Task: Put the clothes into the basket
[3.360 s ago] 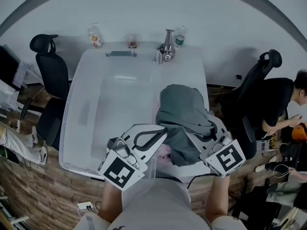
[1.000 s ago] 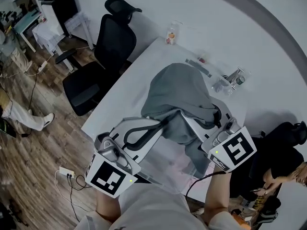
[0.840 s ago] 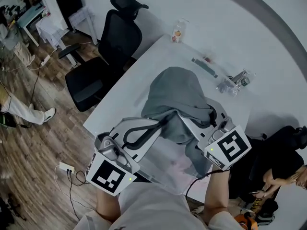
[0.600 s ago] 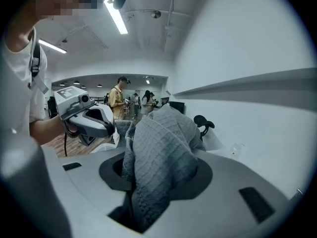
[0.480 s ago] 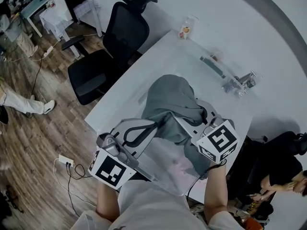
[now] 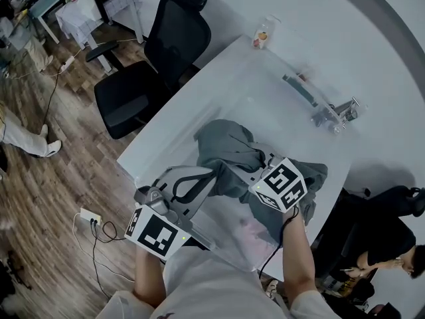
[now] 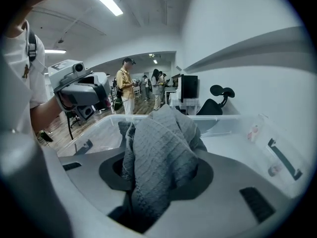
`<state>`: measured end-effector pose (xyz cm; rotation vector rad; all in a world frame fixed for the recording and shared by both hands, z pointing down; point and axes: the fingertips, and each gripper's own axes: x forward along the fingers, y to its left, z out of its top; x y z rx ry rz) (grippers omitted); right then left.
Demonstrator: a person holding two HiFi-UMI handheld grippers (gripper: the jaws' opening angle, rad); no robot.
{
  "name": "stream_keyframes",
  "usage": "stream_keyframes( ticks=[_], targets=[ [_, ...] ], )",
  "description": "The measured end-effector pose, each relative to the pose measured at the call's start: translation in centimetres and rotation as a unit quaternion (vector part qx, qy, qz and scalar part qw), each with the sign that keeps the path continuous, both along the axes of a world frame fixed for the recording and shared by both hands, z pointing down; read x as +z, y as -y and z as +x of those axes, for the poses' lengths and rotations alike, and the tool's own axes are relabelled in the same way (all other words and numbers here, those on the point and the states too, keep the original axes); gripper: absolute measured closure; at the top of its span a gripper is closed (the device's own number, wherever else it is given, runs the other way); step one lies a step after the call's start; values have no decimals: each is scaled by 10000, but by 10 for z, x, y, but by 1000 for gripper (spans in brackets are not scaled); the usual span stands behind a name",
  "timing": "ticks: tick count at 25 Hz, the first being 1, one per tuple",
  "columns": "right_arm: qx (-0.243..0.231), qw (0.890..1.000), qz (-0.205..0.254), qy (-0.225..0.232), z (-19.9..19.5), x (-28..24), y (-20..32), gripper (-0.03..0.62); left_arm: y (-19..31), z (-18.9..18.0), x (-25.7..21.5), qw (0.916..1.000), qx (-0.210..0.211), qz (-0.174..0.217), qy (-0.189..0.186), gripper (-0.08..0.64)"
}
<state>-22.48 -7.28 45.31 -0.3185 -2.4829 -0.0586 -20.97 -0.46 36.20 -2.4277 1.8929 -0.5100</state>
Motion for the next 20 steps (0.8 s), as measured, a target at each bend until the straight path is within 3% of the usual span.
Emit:
stream_keyframes(
  ticks=[15,20],
  targets=[
    [-526,9946,-186,-877,-2,75,-19,426,-4,-2,40,9976,-30,-687,-15,555],
    [-652,9913,-233,-1123,-4,104,-23,425,-6,-4,53,9973,-12,-737,66,555]
  ],
)
